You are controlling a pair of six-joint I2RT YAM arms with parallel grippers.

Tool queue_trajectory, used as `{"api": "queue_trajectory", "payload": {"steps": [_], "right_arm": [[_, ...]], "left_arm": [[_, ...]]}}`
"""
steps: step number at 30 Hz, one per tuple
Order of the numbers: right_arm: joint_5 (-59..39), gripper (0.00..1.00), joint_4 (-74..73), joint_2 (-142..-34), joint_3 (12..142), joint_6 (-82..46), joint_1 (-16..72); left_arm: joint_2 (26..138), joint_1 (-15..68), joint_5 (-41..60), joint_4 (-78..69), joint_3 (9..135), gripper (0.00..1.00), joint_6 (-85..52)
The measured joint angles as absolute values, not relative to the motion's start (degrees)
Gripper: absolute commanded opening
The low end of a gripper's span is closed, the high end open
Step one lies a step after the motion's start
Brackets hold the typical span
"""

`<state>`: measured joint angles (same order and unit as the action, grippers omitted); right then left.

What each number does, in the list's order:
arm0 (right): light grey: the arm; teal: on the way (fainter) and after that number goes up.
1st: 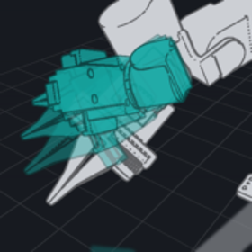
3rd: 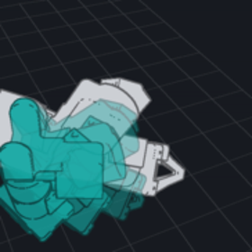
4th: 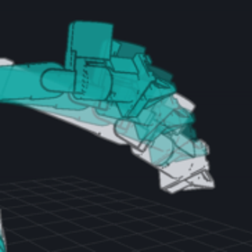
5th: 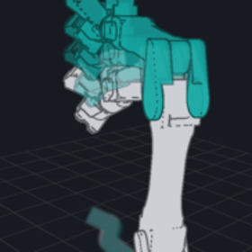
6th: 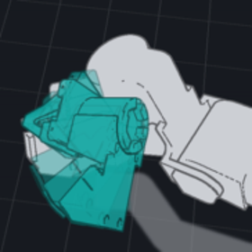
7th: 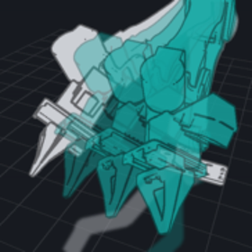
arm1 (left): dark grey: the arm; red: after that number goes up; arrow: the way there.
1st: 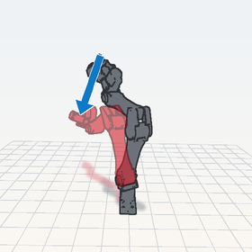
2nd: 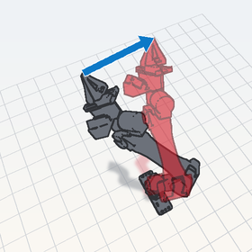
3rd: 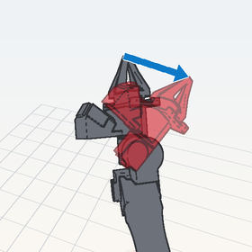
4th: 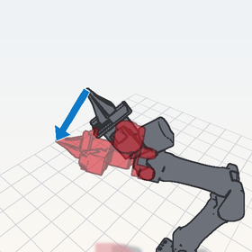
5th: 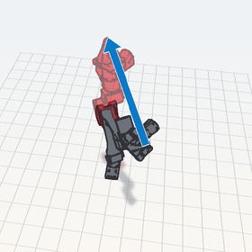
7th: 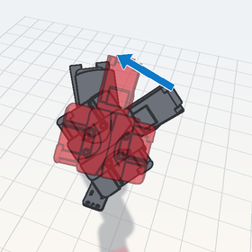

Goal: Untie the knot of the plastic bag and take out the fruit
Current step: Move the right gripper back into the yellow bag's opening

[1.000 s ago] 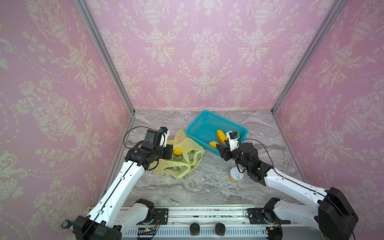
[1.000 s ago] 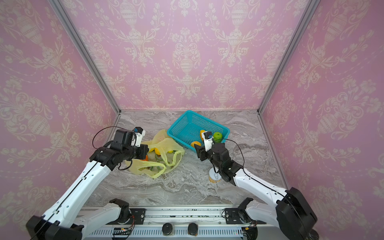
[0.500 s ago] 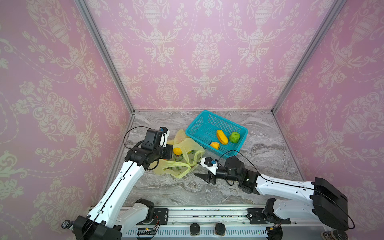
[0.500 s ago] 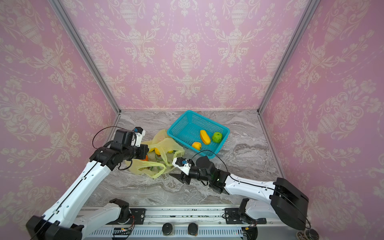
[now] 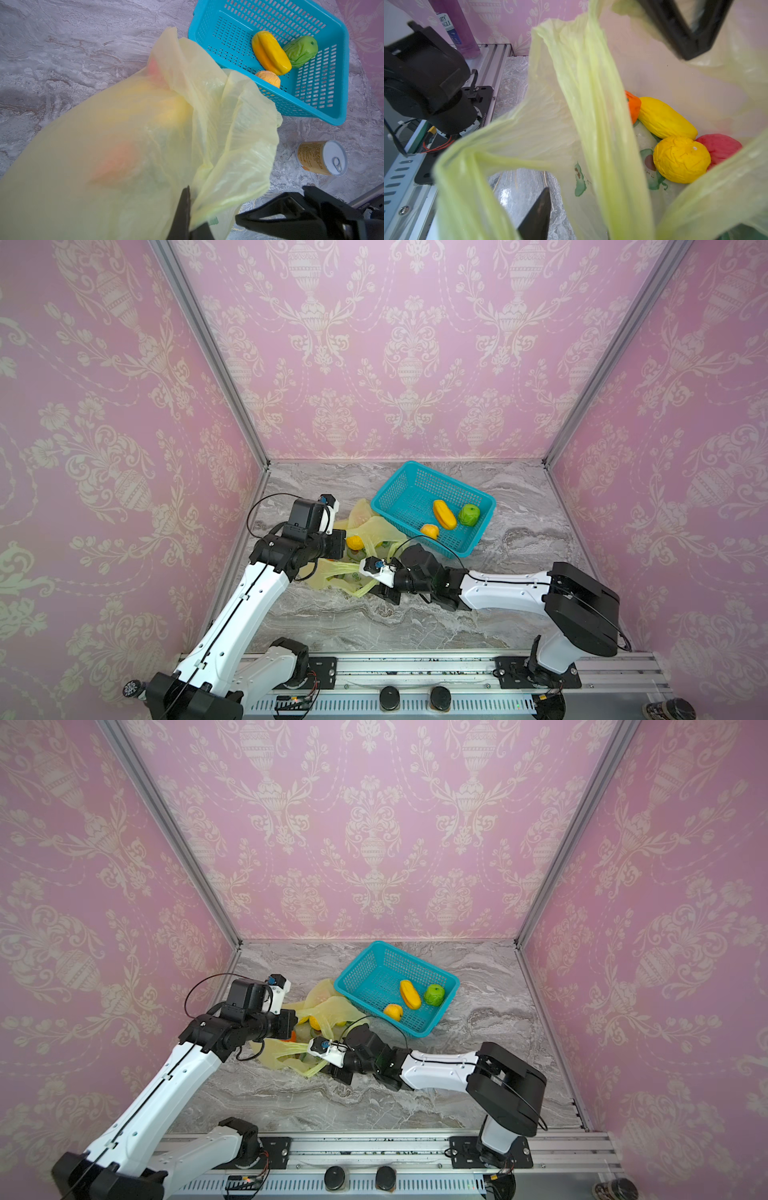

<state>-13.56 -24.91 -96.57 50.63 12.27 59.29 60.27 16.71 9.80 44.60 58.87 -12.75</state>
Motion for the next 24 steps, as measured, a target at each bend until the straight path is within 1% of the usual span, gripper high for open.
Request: {"api": "queue_trajectory", "payload": {"steps": [3, 9, 11, 15, 17, 18, 21, 24], "right_arm": [[-9.76, 0.28, -24.67, -99.96, 52.18, 11.79, 59.29], [-3.01, 0.21, -26.65, -101.36, 52.93, 10.15, 59.13], [-1.23, 0.22, -28.38, -101.34, 52.75, 9.8, 58.94], [1.89, 0.34, -31.38, -99.74, 49.8, 9.56, 58.22], [2.61, 0.37, -33.15, -97.78, 46.89, 9.72, 57.84], [2.87, 0.37, -34.46, -96.38, 44.88, 9.82, 57.69], [3.27, 0.31, -37.56, -93.69, 41.12, 10.31, 57.34], [3.88, 0.25, -39.31, -93.17, 40.69, 10.68, 57.34]], "left_arm": [[59.79, 16.71, 9.85, 44.6, 58.78, 0.0, -12.75], [59.31, 16.71, 10.02, 44.6, 58.76, 0.0, -12.75], [59.29, 16.71, 10.15, 44.6, 58.76, 0.0, -12.75], [59.11, 16.71, 10.2, 44.6, 58.76, 0.0, -12.75], [58.94, 16.71, 10.17, 44.6, 58.74, 0.0, -12.75], [58.92, 16.71, 10.17, 44.6, 58.76, 0.0, -12.75], [58.92, 16.71, 10.2, 44.6, 58.74, 0.0, -12.75], [58.92, 16.71, 10.17, 44.6, 58.74, 0.0, -12.75]]}}
